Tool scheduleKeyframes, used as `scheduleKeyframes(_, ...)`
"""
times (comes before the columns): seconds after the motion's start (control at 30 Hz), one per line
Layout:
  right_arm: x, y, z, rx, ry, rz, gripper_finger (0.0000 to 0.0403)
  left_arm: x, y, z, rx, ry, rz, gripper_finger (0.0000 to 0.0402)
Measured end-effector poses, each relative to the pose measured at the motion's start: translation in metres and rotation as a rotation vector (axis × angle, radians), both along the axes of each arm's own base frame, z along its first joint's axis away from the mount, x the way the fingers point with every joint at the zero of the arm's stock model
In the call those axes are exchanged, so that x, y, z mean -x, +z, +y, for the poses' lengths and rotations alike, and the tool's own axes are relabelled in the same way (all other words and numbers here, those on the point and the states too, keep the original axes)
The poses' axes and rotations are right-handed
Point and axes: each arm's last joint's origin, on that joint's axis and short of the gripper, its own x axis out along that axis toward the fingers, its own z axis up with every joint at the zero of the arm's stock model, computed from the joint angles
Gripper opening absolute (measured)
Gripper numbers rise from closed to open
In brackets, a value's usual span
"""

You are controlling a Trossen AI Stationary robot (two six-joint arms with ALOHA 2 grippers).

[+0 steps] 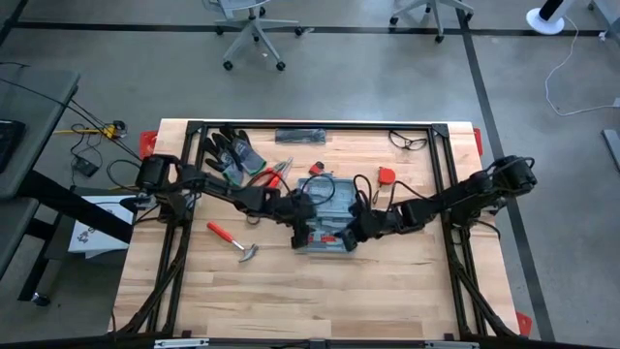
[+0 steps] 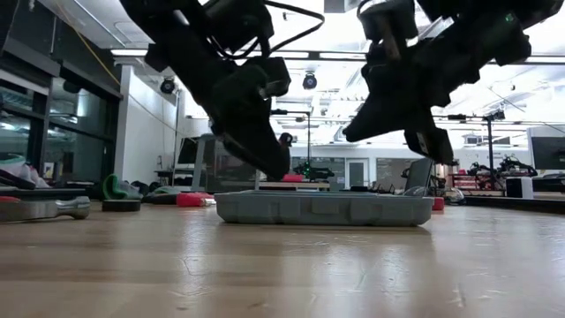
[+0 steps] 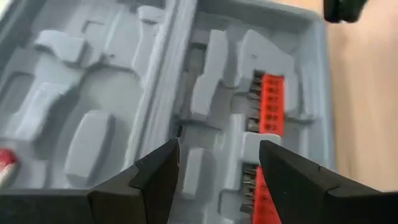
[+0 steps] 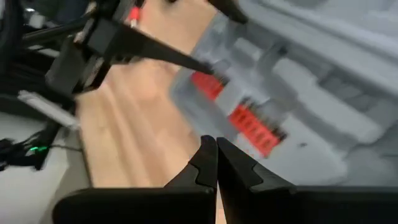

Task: Prefit tool cases
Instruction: Remove the left screwdriver bit set from the gray prefit tool case

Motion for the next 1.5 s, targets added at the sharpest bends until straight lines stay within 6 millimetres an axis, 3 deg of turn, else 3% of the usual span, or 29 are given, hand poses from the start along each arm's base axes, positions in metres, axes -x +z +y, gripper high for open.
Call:
scheduleKeyframes(0.17, 0.002, -0.001, 0.004, 0.009, 0.018, 0.01, 0.0, 0.0, 0.0, 0.006, 0.073, -0.003, 0.005, 0.0213)
scheduleKeyframes(0.47, -0.004, -0.001, -0.025, 0.172, 0.056, 0.005, 0.0, -0.004, 0.006, -0.003, 0.285, 0.012, 0.01, 0.0213)
scheduleKeyframes(0.63, -0.007, 0.002, -0.029, 0.056, 0.043, -0.02, 0.0, -0.01, 0.016, -0.004, 0.225, -0.017, -0.039, 0.0213)
scheduleKeyframes(0.8, -0.008, 0.004, -0.029, -0.027, -0.04, -0.04, 0.0, -0.013, 0.018, 0.008, 0.098, -0.082, -0.073, 0.0213)
scheduleKeyframes(1.03, -0.012, 0.013, -0.019, -0.123, -0.157, -0.156, 0.0, -0.013, 0.018, 0.018, 0.104, -0.127, -0.077, 0.0213)
scheduleKeyframes(1.27, -0.012, 0.016, -0.013, -0.087, -0.172, -0.197, 0.0, -0.012, 0.018, 0.014, 0.125, -0.174, -0.074, 0.0213)
scheduleKeyframes(1.5, -0.01, 0.013, -0.011, 0.043, -0.102, -0.165, 0.0, -0.006, 0.012, 0.003, 0.207, -0.112, 0.028, 0.0213)
